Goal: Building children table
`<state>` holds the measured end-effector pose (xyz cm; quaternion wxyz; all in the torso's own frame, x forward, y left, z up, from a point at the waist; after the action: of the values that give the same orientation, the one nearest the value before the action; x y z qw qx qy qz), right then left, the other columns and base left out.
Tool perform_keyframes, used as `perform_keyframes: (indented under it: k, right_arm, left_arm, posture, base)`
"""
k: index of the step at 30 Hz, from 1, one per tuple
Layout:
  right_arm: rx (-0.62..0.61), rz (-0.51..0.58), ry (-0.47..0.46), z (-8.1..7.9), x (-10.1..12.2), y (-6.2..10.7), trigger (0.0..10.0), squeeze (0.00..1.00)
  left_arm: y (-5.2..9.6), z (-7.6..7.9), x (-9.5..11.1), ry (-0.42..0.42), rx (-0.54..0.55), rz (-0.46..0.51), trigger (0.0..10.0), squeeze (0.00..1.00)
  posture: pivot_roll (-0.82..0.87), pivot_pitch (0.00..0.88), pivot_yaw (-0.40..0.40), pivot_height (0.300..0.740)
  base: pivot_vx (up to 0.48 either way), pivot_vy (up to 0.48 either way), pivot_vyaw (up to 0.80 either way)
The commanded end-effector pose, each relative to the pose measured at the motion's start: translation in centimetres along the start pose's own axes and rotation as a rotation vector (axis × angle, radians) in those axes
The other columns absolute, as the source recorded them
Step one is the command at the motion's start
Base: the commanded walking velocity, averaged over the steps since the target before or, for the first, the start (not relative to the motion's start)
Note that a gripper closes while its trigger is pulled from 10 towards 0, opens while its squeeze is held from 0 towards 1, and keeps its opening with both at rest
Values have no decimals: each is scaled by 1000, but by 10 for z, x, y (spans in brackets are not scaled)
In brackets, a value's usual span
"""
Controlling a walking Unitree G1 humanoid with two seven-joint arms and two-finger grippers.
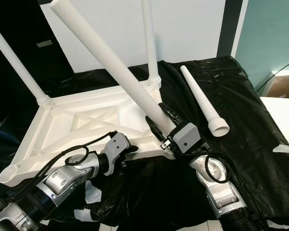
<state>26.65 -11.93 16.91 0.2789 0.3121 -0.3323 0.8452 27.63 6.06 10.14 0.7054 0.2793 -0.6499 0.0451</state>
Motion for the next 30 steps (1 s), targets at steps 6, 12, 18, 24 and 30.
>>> perform_keyframes:
  k: [6,12,18,24,30]
  right_arm:
    - [112,-123,-76,-24,-24,8,10000,0]
    - [161,-131,-105,-30,-26,10,10000,0]
    - [154,-147,-130,-31,-29,22,10000,0]
    - [146,-164,-244,-31,-30,23,10000,0]
    - [168,-210,-377,-32,-31,32,10000,0]
  left_arm:
    - [7,21,-12,27,-427,-102,3961,0]
    - [1,18,-15,34,-410,-117,10000,0]
    - [-2,17,-15,20,-386,-119,10000,0]
    - [-4,17,-16,13,-388,-123,10000,0]
    - [-6,18,-16,9,-389,-121,10000,0]
  posture:
    - [-73,0,157,740]
    - [-67,0,154,740]
    - [-82,0,161,740]
    - [-93,0,166,740]
    - [-94,0,167,740]
  base:
    - [0,0,0]
    - [0,0,0]
    - [0,0,0]
    - [0,0,0]
    - [0,0,0]
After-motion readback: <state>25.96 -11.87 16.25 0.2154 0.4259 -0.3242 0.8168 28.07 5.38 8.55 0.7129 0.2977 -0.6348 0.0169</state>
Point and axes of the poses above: a point about 5 cm out from each wrist's last joint towards the gripper, its own y axis pointing back from the gripper into the wrist, its own x axis along the axis of the wrist's last joint, z = x × y, the point moved 1 cm from there along -y, pointing out of the wrist towards the gripper, and after that the axes turned 5 degrees about y, right-handed, at the moved point
